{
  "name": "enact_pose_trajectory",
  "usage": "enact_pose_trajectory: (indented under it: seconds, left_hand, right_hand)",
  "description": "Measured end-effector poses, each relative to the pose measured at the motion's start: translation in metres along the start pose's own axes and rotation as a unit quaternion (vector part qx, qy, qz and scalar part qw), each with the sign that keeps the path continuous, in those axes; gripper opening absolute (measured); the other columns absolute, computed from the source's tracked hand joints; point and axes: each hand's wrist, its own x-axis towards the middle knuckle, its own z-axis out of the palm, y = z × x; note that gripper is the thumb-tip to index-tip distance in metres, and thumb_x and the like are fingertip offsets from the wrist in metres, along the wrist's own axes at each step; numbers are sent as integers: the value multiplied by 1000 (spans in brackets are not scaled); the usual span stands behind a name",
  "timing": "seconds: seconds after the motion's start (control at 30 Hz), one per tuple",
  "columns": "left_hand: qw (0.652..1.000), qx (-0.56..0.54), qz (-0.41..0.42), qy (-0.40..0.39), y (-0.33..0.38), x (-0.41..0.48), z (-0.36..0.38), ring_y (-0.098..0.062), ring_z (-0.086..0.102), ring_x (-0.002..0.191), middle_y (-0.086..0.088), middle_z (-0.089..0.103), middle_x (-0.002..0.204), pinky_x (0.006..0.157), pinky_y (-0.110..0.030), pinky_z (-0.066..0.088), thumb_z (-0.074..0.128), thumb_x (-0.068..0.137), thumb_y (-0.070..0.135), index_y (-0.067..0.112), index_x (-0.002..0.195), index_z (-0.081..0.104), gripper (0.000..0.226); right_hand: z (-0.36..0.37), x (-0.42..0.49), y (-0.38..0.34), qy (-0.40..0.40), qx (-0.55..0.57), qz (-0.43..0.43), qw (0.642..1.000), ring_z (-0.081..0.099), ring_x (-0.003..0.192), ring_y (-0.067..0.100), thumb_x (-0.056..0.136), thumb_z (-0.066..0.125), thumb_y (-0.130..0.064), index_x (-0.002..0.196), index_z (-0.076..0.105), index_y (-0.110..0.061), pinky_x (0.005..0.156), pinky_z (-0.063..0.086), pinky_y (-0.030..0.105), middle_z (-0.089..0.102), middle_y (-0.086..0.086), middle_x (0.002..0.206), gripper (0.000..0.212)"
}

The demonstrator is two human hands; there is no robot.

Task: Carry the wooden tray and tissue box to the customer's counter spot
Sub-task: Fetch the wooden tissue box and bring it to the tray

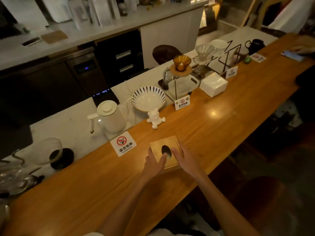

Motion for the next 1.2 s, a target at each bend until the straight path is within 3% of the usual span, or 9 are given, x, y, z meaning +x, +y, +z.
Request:
enact_pose_trajectory:
  seconds: [0.17, 0.33, 0.4, 0.53, 0.6, 0.77, 0.93, 1.1, 1.2]
  left_hand:
    - [998, 3, 58, -25, 42, -9, 19, -26, 42, 135, -3, 41, 148, 105, -54, 44, 58, 71, 82, 44, 146, 17, 94]
    - [989, -11, 129, -65, 108, -54, 47, -13, 33, 130, 8, 34, 142, 107, -40, 37, 65, 82, 62, 36, 150, 20, 85]
    - [983, 1, 160, -92, 119, -61, 66, -12, 41, 128, 9, 39, 141, 106, -40, 42, 67, 82, 60, 38, 148, 27, 80]
    - [968, 67, 190, -148, 141, -75, 122, -14, 53, 121, 9, 52, 134, 101, -43, 50, 67, 70, 71, 40, 140, 40, 81]
    - [959, 96, 196, -178, 156, -95, 158, -14, 51, 120, 5, 49, 135, 99, -36, 48, 67, 75, 61, 33, 142, 40, 78]
    - [937, 123, 218, -243, 182, -143, 257, -17, 50, 120, 1, 41, 134, 89, -27, 49, 65, 80, 54, 34, 147, 30, 79]
    - [916, 114, 182, -340, 202, -191, 359, -21, 47, 126, 5, 34, 139, 105, -45, 46, 63, 88, 48, 37, 149, 24, 73]
    - [879, 111, 179, -428, 212, -224, 443, -20, 46, 132, 11, 37, 145, 109, -47, 42, 68, 73, 70, 51, 146, 28, 85]
    - [856, 107, 160, -480, 219, -239, 486, -18, 46, 131, 12, 39, 144, 108, -52, 42, 64, 77, 69, 60, 140, 27, 73]
  right_hand:
    - [-28, -20, 16, 79, 23, 7, 997, 54, 125, 13, 95, 39, -63, 147, 39, -32, 101, 44, 31, 57, -12, 134, 60]
    - [-70, -54, 39, 149, 30, 45, 987, 56, 121, 16, 87, 32, -77, 154, 20, -38, 100, 49, 41, 56, -8, 137, 78]
    - [-91, -76, 56, 161, 36, 51, 985, 55, 124, 16, 83, 31, -83, 153, 8, -44, 99, 51, 43, 51, -7, 143, 83]
    - [-141, -131, 98, 154, 68, 38, 985, 45, 132, 11, 87, 43, -74, 151, -4, -47, 106, 46, 42, 35, -16, 151, 84]
    - [-168, -161, 128, 158, 93, 56, 981, 40, 137, 12, 85, 47, -74, 153, -6, -44, 111, 41, 42, 29, -14, 156, 91]
    - [-234, -236, 208, 198, 187, 47, 961, 45, 134, 10, 85, 57, -66, 148, 22, -45, 106, 47, 42, 39, -16, 150, 75]
    - [-294, -313, 273, 234, 318, 70, 916, 65, 110, 20, 88, 69, -41, 129, 41, -41, 80, 61, 45, 52, 0, 130, 50]
    - [-332, -378, 336, 331, 351, 63, 874, 64, 112, 19, 91, 66, -35, 130, 46, -38, 78, 61, 51, 52, 3, 132, 43]
    - [-349, -396, 370, 382, 346, 80, 853, 64, 111, 17, 94, 61, -38, 132, 43, -45, 78, 61, 46, 52, 0, 133, 42]
